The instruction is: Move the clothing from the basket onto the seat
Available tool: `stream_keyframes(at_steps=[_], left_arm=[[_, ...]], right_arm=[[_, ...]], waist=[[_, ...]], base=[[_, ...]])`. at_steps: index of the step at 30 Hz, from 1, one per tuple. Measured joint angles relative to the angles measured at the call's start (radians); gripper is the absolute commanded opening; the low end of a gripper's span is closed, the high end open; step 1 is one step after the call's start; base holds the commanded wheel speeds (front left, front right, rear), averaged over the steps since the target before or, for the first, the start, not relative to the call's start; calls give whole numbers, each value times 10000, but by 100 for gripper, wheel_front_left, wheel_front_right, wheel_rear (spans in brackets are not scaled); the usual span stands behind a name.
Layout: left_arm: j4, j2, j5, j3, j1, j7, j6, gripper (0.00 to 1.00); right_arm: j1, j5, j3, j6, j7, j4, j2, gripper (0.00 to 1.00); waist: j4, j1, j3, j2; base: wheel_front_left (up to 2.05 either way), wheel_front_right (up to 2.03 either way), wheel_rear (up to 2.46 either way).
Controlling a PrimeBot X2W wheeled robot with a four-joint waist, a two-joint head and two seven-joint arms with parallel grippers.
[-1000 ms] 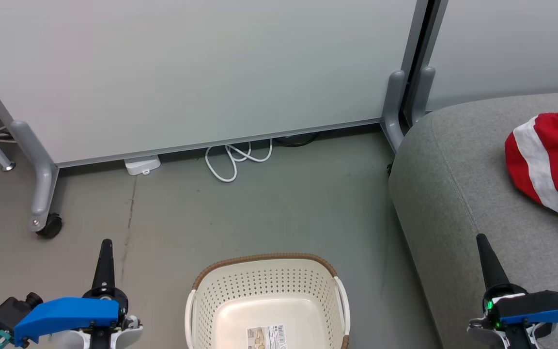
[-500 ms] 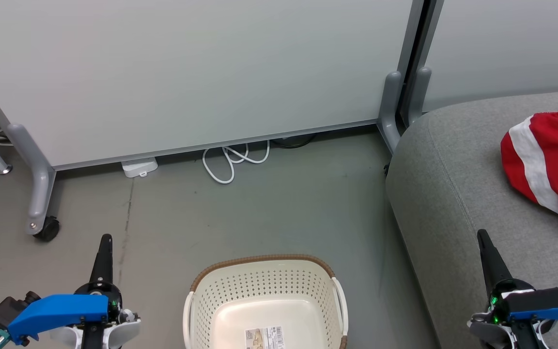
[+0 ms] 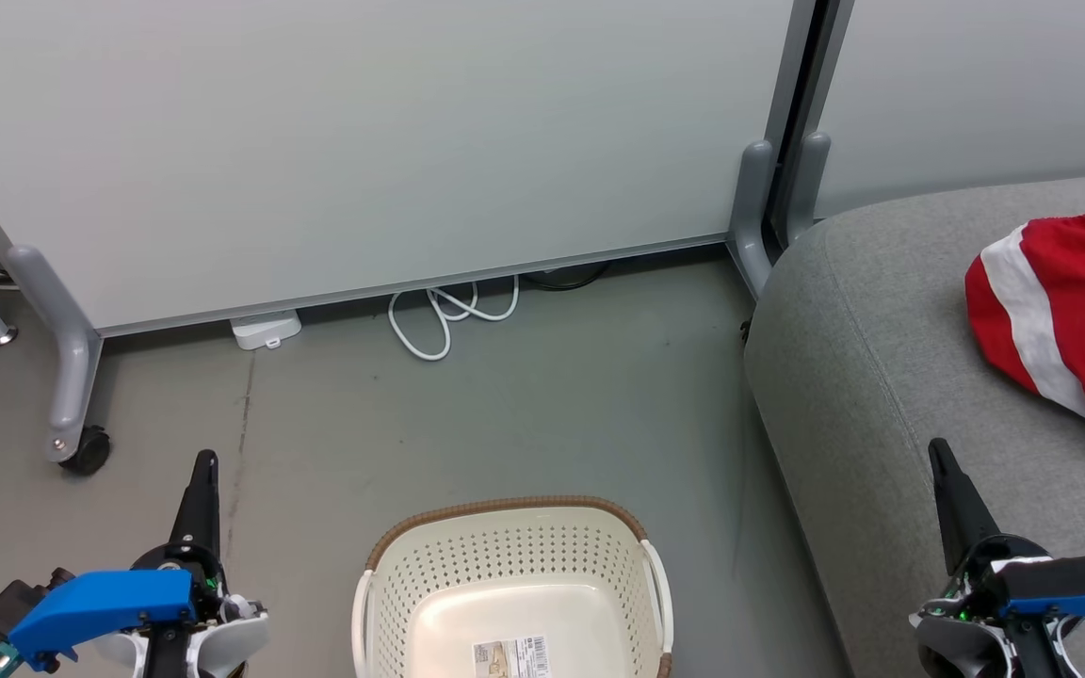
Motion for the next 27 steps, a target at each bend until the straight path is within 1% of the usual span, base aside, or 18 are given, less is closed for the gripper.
stream_keyframes(at_steps=[18,27], left_arm=[[-31,8,-1267,94,-126,303,-21,0],[-35,8,-1289,98,-133,307,-52,0]], right_arm=[[-50,1214,-77,0,313,-48,-2,0],[-52,1252,-81,0,313,-52,-2,0]], waist=[[-102,-1,-46,0],[-103,-1,-45,0]], base=[[0,0,0],[0,0,0]])
